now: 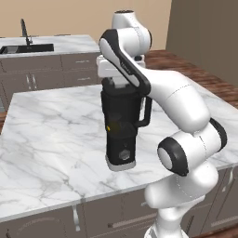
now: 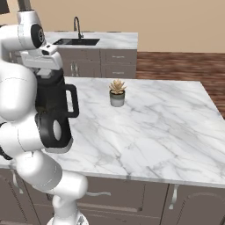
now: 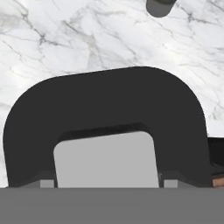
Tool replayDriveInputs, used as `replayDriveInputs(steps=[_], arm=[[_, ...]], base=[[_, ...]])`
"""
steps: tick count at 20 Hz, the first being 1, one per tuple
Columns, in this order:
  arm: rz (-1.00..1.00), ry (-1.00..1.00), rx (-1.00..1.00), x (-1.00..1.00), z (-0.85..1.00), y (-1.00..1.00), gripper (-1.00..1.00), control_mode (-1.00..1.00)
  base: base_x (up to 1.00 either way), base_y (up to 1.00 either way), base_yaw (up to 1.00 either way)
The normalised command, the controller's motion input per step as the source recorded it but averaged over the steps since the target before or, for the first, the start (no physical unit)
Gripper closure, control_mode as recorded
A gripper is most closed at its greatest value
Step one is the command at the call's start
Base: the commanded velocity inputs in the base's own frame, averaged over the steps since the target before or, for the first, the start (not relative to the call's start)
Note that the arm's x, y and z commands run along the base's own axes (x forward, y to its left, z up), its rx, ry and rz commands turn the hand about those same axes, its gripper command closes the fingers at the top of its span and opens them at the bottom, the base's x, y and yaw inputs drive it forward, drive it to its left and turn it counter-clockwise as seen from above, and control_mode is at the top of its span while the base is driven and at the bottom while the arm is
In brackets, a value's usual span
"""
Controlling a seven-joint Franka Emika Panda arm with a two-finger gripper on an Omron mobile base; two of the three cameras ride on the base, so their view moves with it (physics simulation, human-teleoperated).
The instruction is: Grab the garlic and lemon from the fridge, place them in the blender, close the lid, and turn on the blender to create a marinade.
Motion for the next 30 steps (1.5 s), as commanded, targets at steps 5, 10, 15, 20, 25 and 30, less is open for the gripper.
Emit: replayDriveInputs(steps=[5, 10, 15, 20, 25, 30], arm=[[0.03, 0.15, 0.0, -0.07, 0.0, 0.14, 1.0, -1.0], [0.02, 0.03, 0.0, 0.07, 0.0, 0.11, 1.0, -1.0], [0.0, 0.06, 0.0, 0.17, 0.03, 0.05, 1.0, -1.0], [0.01, 0.04, 0.0, -0.31, -0.04, 0.0, 1.0, -1.0], [0.05, 0.1, 0.0, -0.2, -0.1, 0.0, 1.0, -1.0], [0.03, 0.1, 0.0, 0.0, 0.0, 0.03, 1.0, -1.0]], base=[[0.0, 0.0, 0.0], [0.0, 0.0, 0.0], [0.0, 0.0, 0.0], [0.0, 0.0, 0.0], [0.0, 0.0, 0.0], [0.0, 0.0, 0.0]])
